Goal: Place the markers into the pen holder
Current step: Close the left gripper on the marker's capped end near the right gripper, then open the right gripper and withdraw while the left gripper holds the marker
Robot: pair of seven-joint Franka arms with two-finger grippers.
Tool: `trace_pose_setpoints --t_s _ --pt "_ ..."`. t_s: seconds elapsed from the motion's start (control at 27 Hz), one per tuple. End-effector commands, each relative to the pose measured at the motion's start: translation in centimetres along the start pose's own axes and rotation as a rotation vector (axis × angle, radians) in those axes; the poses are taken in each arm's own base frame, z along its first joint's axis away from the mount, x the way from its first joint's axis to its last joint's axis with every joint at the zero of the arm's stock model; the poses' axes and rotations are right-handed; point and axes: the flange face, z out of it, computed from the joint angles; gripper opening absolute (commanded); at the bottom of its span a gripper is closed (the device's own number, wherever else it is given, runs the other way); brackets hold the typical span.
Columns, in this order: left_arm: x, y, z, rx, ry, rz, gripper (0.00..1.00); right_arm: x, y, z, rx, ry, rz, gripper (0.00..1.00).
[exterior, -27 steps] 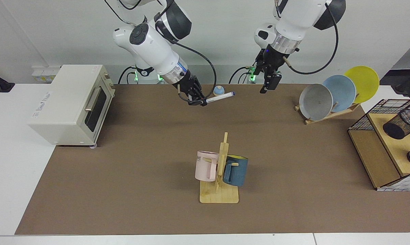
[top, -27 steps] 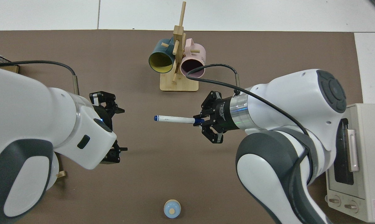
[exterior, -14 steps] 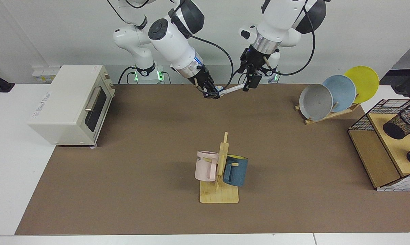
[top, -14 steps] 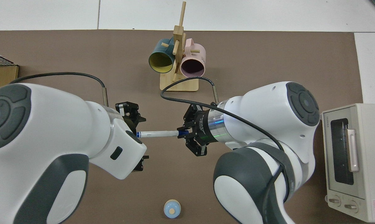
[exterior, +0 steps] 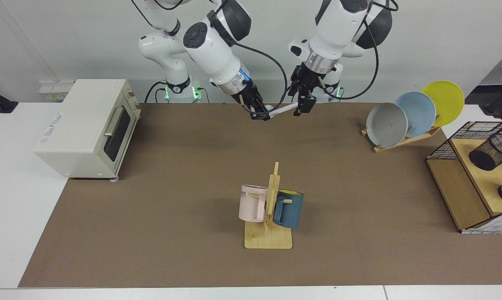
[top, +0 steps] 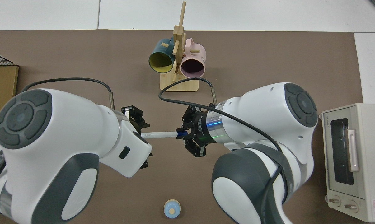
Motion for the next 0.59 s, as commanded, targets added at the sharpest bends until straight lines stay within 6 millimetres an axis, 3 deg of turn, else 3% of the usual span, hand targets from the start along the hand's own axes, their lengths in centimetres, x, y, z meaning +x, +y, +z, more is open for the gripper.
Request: trace_pose_setpoints --t_s 0.0,0.19,0.33,0.52,0.56 --pt "-0.1 0.5 0.2 0.017 0.004 -0.062 0.39 -0.6 0.5 -0.2 0.012 -0.004 0.002 0.0" --pt "-0.1 0.5 0.1 0.021 0.003 -0.062 0.1 -0.4 0.9 0.4 -0.006 0.009 -0.001 0.0" --pt "-0.2 0.4 0.1 0.025 -0.003 -0.061 0.0 0.2 1.1 1.2 -0.02 0.034 0.0 0.0" --pt "-0.2 0.4 0.0 0.037 -0.021 -0.054 0.0 -0.1 1.5 1.6 -0.027 0.044 -0.014 0.0" --pt "-0.3 0.4 0.0 0.038 -0.023 -0.053 0.0 -0.2 1.5 1.5 -0.026 0.043 -0.018 0.23"
